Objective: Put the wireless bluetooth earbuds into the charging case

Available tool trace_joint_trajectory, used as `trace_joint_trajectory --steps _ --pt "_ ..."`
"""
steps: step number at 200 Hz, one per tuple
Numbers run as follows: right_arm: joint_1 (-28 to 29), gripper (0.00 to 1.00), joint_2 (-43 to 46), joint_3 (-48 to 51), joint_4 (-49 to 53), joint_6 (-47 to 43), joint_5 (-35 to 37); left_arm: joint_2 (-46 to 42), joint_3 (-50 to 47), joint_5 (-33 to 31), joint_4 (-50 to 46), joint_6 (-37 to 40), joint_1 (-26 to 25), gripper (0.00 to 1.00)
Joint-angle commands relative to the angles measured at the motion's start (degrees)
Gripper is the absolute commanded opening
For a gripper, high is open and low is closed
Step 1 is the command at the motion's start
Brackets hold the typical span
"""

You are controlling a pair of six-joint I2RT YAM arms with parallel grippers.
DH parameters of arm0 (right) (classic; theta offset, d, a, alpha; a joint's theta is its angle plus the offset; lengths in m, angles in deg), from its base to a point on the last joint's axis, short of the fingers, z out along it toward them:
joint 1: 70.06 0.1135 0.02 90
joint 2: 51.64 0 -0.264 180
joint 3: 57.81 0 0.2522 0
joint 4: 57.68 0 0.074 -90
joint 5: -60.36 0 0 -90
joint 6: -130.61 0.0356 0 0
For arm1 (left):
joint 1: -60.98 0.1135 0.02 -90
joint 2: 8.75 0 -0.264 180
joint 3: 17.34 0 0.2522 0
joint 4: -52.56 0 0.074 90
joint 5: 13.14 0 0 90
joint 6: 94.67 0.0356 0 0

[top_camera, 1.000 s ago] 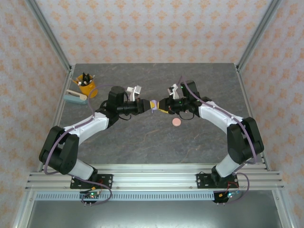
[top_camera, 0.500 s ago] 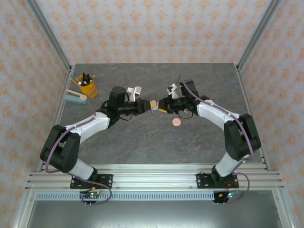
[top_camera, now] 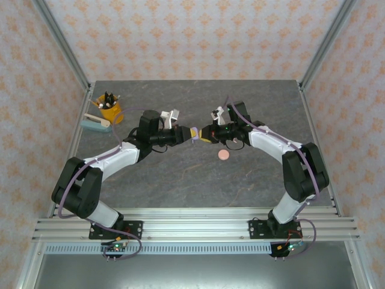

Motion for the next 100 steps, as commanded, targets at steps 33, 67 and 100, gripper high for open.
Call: trace_joint_trajectory --steps 33,67,100 --pt "-0.46 0.0 -1.26 -4.31 1.94 -1.31 3.85 -0.53 1.75 0.92 -1.21 0.86 -1.63 0.42" --pt "-0.5 0.0 -2.46 -7.0 7.04 -4.2 5.34 -1.8 2.2 -0.83 -2.51 1.24 -1.5 0.63" --pt "-0.5 0.0 -3.95 -10.54 13.45 -9.09 7.49 -3.99 4.74 -2.32 -8.14 3.83 -1.04 0.78"
